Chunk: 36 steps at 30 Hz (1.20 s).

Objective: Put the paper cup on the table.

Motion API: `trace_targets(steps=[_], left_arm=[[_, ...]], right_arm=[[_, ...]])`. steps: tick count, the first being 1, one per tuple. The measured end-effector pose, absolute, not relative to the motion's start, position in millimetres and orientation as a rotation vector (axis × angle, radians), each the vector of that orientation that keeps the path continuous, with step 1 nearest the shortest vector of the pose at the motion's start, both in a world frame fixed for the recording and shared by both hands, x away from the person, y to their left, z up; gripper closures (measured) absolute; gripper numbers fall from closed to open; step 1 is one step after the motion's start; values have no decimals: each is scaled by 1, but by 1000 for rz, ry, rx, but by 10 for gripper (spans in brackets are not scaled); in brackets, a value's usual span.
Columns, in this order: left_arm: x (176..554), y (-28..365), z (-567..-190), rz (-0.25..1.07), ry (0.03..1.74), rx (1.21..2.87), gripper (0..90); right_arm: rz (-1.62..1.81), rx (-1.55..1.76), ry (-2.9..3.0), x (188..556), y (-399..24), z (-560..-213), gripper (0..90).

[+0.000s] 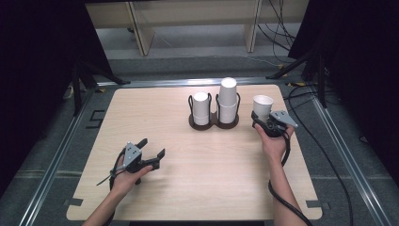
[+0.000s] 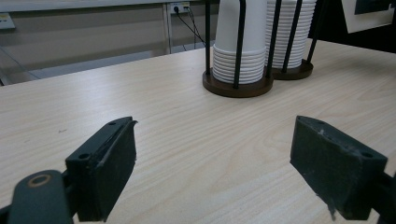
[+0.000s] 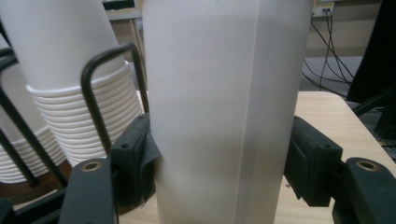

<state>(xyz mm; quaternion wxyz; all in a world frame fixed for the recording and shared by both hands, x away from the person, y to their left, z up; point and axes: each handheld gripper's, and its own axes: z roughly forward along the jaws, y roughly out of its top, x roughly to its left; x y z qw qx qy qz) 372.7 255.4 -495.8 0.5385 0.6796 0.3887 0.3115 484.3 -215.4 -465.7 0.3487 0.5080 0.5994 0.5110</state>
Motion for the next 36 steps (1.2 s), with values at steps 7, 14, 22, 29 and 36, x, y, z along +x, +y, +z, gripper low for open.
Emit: trace_targets(steps=[7, 14, 22, 29, 36], left_arm=[[373, 255, -496, 737, 932, 1612, 140], [373, 255, -496, 739, 925, 1616, 139], [373, 255, -496, 736, 922, 1618, 140], [372, 255, -496, 730, 922, 1618, 139], [373, 254, -496, 731, 921, 1618, 139]], right_arm=[[1299, 1355, 1578, 495, -213, -471, 343], [1254, 1382, 1610, 505, -213, -477, 343], [1169, 1414, 1628, 513, -212, -480, 343], [1144, 1427, 1665, 513, -212, -480, 343], [1075, 1443, 1695, 513, -215, -483, 339]])
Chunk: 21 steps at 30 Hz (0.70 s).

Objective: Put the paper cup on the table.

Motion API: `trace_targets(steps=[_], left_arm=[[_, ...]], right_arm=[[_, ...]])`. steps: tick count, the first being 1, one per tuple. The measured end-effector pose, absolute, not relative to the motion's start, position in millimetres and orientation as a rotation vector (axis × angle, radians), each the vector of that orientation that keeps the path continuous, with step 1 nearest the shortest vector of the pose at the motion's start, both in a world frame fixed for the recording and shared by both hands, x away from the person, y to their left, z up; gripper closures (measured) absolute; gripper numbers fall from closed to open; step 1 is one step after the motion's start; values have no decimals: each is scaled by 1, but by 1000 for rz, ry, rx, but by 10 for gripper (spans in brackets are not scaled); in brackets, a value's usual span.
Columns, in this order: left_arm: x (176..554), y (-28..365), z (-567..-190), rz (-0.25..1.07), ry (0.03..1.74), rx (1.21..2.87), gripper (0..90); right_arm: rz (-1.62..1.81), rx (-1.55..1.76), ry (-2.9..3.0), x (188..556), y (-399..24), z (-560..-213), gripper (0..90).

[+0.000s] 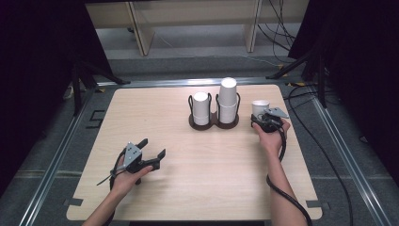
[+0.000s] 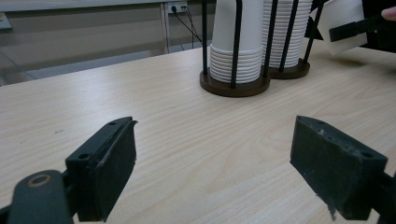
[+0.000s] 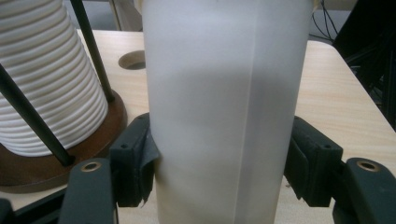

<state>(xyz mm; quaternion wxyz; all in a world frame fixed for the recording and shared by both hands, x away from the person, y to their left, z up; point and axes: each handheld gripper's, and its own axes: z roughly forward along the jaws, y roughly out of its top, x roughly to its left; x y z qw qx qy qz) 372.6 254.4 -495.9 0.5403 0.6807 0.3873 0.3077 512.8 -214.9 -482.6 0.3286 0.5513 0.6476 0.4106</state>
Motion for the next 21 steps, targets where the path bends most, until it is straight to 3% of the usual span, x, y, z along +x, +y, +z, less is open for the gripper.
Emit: trace_targets(steps=[21], left_arm=[[374, 254, -497, 734, 904, 1604, 139]], right_arm=[[1022, 1464, 1733, 511, -213, -486, 320]])
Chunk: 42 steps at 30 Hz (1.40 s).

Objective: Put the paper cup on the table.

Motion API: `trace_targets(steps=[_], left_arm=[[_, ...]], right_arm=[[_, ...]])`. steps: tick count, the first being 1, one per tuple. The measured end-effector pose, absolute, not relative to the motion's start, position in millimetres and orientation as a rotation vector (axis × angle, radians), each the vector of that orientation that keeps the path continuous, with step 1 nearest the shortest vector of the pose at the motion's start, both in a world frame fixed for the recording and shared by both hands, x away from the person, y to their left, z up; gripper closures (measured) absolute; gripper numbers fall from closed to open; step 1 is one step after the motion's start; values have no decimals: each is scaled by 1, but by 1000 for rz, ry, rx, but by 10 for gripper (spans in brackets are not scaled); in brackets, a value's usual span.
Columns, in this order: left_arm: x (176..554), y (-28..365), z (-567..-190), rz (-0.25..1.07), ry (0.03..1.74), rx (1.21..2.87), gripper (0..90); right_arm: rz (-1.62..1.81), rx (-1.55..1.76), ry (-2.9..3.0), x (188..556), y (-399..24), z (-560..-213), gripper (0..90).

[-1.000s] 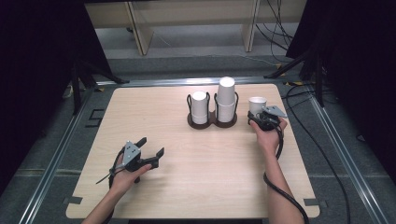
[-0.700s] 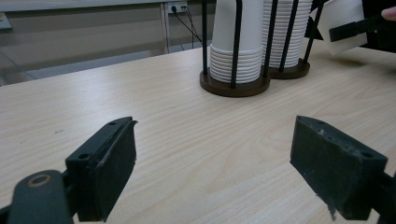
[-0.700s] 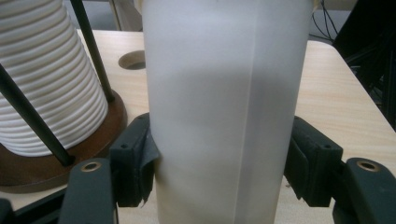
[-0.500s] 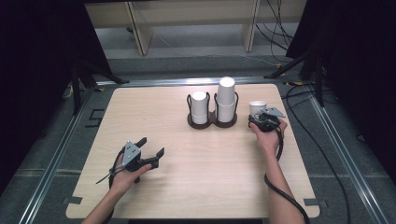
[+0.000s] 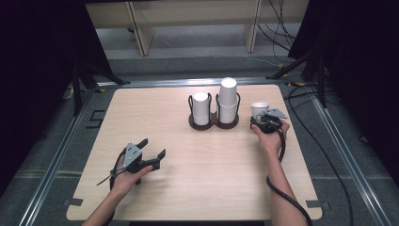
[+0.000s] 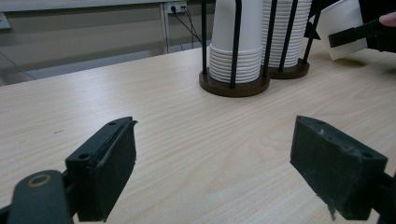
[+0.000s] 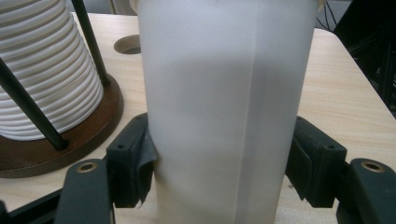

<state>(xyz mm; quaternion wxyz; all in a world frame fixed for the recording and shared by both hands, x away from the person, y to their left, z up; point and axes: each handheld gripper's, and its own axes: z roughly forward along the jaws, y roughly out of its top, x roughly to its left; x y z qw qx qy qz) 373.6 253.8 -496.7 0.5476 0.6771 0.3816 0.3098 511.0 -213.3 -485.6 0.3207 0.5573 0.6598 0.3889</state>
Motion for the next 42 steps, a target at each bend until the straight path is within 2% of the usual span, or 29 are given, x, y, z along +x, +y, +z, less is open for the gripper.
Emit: trace_targets(steps=[18, 23, 31, 42], left_arm=[[372, 254, -496, 735, 911, 1620, 139], [372, 255, -496, 728, 913, 1617, 139], [372, 254, -496, 731, 914, 1617, 138], [371, 254, -496, 730, 917, 1615, 138]], right_arm=[[1005, 1494, 1764, 502, -216, -487, 293], [1022, 1516, 1775, 499, -217, -487, 262], [1065, 1536, 1781, 490, -221, -485, 160], [1059, 1533, 1797, 470, -221, -481, 153]])
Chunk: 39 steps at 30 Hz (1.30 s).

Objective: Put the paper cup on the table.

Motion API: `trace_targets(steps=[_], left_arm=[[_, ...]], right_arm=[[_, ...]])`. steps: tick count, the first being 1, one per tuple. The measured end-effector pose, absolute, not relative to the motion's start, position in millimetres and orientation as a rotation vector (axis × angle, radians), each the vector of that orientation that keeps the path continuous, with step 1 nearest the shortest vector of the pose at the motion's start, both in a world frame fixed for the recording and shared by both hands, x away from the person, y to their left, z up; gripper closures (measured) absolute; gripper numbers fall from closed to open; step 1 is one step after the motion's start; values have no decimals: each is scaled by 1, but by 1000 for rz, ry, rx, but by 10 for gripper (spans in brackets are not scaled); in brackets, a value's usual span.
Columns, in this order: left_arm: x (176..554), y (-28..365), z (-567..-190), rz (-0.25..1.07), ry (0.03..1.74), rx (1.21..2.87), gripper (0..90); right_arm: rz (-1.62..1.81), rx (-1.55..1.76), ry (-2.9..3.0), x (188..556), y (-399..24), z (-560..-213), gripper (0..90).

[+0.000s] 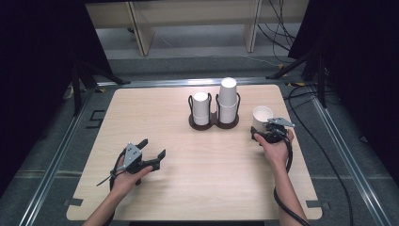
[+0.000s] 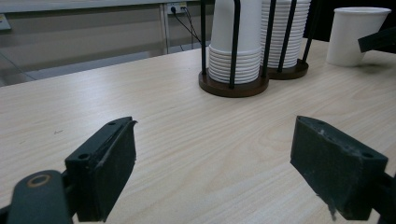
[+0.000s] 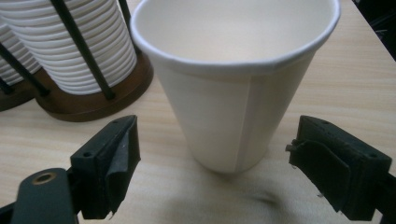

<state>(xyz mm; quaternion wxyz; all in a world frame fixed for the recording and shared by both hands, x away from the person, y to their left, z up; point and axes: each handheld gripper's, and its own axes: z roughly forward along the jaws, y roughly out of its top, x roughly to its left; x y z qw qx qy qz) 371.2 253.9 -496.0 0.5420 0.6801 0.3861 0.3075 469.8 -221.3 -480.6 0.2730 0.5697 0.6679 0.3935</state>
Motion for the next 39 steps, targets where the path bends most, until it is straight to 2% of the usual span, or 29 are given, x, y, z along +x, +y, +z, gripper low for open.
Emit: trace_targets(steps=[20, 39], left_arm=[[371, 254, -496, 736, 915, 1621, 138], [372, 254, -496, 738, 916, 1624, 138]], right_arm=[[1133, 1495, 1771, 422, -221, -473, 157], [1215, 1382, 1725, 377, -240, -467, 161]])
